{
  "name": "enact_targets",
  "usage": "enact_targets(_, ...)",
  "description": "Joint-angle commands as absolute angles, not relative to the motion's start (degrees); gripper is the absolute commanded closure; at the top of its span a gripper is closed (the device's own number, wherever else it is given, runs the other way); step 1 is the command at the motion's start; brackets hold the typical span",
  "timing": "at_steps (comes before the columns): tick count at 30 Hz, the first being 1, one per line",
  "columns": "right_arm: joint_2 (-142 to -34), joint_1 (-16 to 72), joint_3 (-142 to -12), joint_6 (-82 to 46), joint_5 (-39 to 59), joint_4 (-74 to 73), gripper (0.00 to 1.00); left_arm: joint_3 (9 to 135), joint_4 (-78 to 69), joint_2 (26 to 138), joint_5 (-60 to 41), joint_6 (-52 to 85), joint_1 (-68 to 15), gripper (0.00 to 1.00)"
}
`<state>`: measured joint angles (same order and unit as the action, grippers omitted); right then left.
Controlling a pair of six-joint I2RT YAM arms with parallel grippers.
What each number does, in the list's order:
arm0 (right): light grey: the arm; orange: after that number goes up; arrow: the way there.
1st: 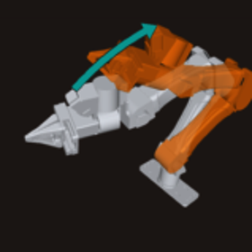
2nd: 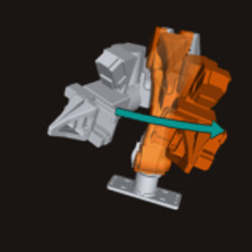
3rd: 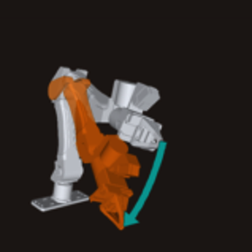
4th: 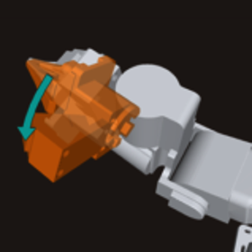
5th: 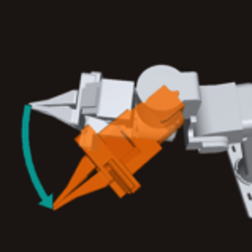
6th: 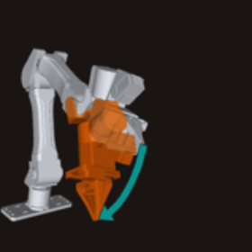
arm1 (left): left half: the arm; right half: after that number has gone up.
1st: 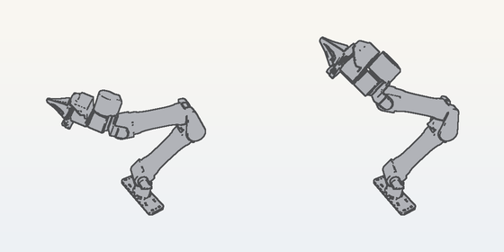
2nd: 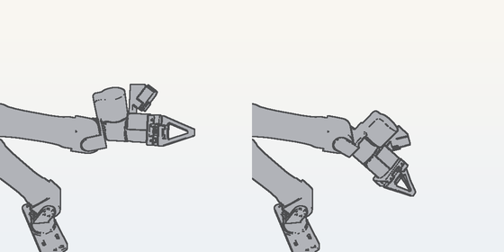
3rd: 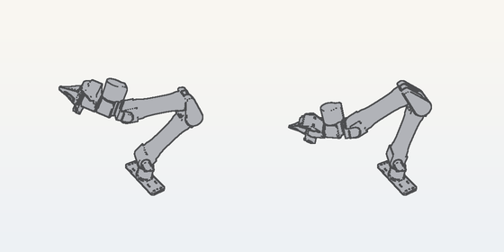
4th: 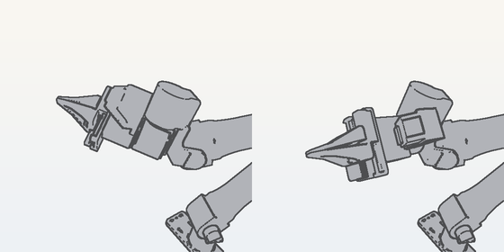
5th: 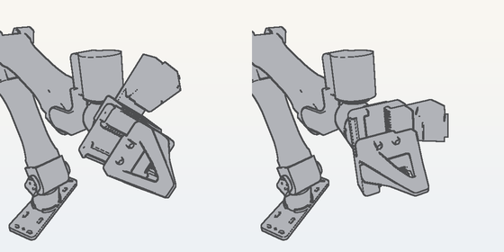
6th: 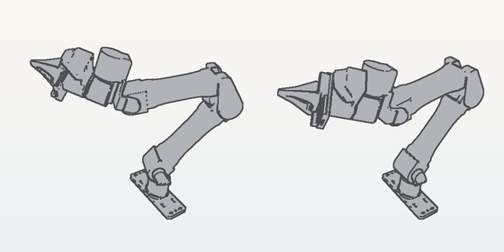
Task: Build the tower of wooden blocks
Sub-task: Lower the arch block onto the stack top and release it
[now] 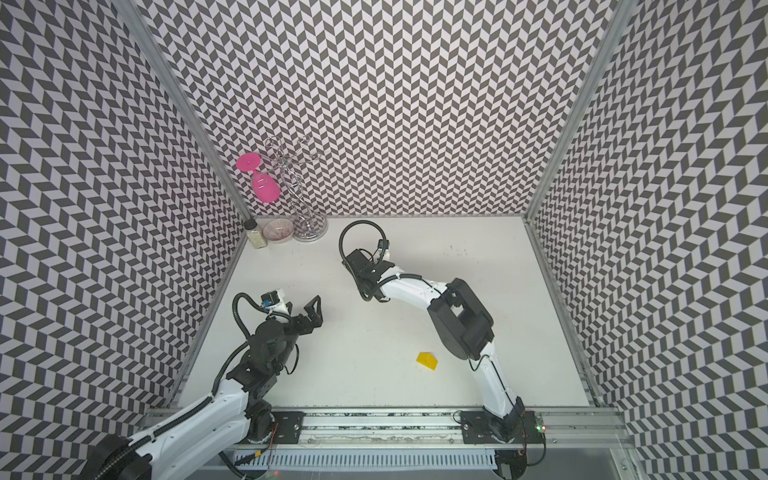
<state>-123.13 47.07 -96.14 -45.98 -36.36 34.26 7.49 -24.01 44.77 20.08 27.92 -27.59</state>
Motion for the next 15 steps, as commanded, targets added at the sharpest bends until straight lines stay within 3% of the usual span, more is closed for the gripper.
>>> enact_targets(1, -121.74, 46.88, -95.89, -46.93, -36.74, 32.36, 0.37, 6.95, -25.49, 44.47, 20.21, 27.69, -27.23, 0.00)
enact_targets(15, -121.12, 46.89, -95.89, -47.02, -36.75, 32.27, 0.32, 6.98, -25.39, 44.47, 20.17, 27.67, -27.21, 0.00)
